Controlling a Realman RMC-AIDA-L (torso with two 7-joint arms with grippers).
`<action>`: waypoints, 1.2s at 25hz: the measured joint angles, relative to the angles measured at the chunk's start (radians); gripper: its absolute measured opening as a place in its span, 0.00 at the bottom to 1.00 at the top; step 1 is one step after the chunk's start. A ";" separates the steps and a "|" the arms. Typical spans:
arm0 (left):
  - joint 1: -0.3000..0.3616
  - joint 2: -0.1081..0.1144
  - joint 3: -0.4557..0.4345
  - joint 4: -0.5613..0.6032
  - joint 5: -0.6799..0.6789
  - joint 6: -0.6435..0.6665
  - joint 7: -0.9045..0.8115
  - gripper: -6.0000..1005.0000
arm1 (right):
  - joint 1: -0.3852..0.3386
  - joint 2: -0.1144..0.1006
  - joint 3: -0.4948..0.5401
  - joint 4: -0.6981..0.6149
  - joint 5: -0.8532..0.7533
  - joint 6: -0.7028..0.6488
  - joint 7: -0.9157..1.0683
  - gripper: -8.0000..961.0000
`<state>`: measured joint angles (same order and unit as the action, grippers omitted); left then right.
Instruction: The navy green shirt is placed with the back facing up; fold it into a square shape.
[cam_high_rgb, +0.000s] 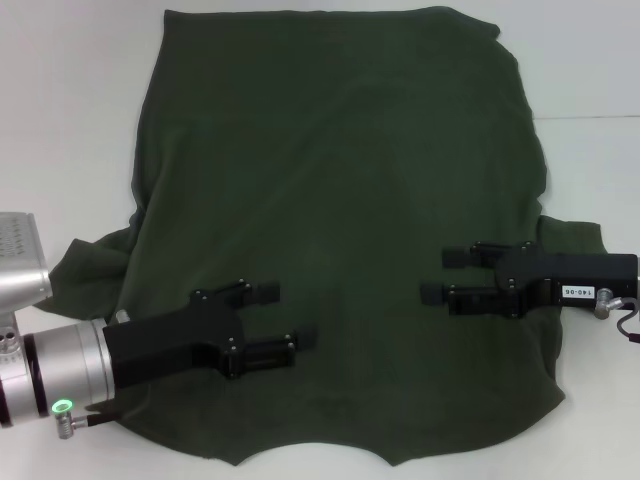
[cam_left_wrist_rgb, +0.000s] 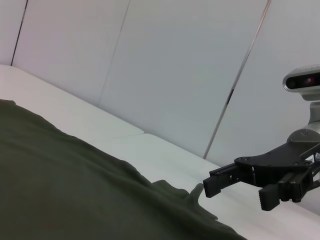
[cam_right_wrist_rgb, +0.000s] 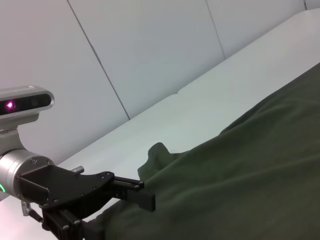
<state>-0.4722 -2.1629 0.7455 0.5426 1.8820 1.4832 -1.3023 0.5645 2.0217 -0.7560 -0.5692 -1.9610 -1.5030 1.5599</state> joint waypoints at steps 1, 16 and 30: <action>-0.001 0.000 0.000 0.000 0.000 0.000 0.000 0.88 | 0.000 0.000 0.001 0.000 0.000 0.000 0.000 0.92; 0.008 0.000 -0.047 0.001 -0.054 -0.086 -0.020 0.88 | 0.000 0.000 0.004 0.000 0.007 0.003 -0.002 0.92; 0.024 0.009 -0.129 0.021 -0.047 -0.097 -0.069 0.88 | 0.003 0.015 0.007 0.000 0.011 0.011 -0.002 0.92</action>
<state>-0.4485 -2.1536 0.6161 0.5633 1.8350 1.3860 -1.3714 0.5672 2.0369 -0.7486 -0.5691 -1.9496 -1.4922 1.5584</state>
